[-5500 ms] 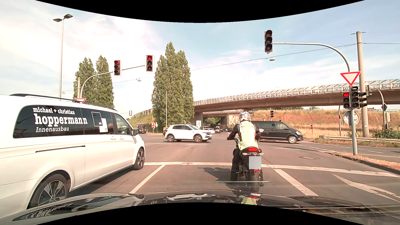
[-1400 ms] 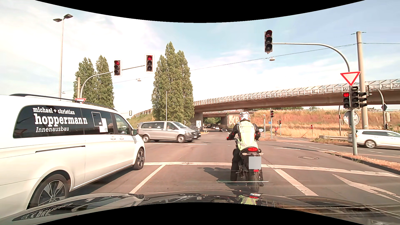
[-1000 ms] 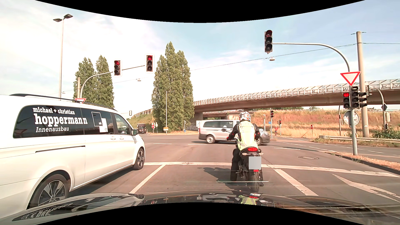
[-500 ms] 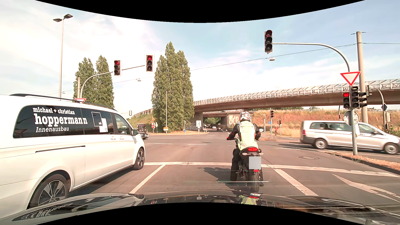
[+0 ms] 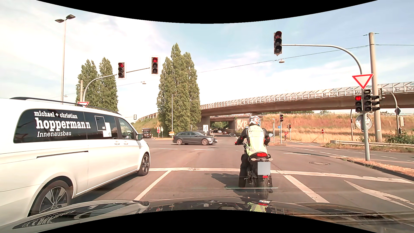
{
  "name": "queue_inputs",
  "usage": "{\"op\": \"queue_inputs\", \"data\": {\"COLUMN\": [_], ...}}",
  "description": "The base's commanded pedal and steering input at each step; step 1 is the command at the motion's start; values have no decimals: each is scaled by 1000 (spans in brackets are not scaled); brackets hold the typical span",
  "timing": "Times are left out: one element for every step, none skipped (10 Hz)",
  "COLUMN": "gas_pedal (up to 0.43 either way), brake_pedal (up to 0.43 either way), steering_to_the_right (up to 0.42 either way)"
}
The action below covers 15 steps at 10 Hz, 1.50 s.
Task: Follow the waypoints while adhering to traffic rules and regulations
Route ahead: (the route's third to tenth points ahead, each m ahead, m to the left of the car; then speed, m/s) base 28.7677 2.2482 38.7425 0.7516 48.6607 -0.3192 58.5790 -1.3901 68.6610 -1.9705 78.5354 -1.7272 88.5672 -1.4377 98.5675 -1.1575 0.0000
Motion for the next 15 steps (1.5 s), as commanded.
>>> {"op": "queue_inputs", "data": {"gas_pedal": [0, 0, 0, 0, 0, 0, 0, 0, 0, 0, 0, 0, 0, 0, 0], "brake_pedal": [0, 0, 0, 0, 0, 0, 0, 0, 0, 0, 0, 0, 0, 0, 0], "steering_to_the_right": [121, 121, 121, 122, 123, 123, 124, 123, 123, 123, 123, 123, 124, 123, 123]}}
